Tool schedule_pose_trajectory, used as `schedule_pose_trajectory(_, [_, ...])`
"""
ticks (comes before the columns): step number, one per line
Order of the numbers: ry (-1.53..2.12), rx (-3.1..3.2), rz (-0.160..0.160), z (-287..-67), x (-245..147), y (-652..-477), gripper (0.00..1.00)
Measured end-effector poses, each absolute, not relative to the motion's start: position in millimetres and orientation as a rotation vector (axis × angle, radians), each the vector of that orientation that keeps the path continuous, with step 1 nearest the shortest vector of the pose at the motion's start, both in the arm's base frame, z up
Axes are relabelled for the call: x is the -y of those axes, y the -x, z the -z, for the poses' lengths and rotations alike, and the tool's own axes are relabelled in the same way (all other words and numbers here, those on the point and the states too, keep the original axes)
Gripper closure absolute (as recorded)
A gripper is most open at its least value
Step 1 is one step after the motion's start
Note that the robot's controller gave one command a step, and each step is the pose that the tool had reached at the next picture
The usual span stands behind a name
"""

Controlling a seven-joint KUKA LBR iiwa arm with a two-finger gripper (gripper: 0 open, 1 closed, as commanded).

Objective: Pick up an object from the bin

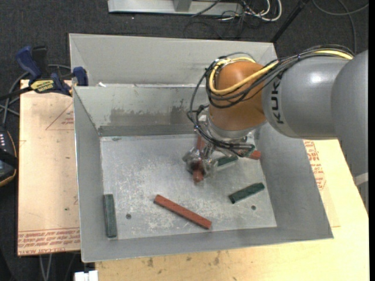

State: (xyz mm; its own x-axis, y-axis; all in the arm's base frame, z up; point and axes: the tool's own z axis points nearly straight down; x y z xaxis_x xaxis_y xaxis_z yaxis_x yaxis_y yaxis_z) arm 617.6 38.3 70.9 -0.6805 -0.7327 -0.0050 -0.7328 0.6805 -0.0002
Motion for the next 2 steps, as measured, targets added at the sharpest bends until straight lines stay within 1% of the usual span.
schedule_pose_trajectory(1, [1.254,-2.876,-0.003,-70,-38,-617.3,0.00])
schedule_pose_trajectory(2, [1.321,-2.843,0.005,-71,6,-646.1,0.00])
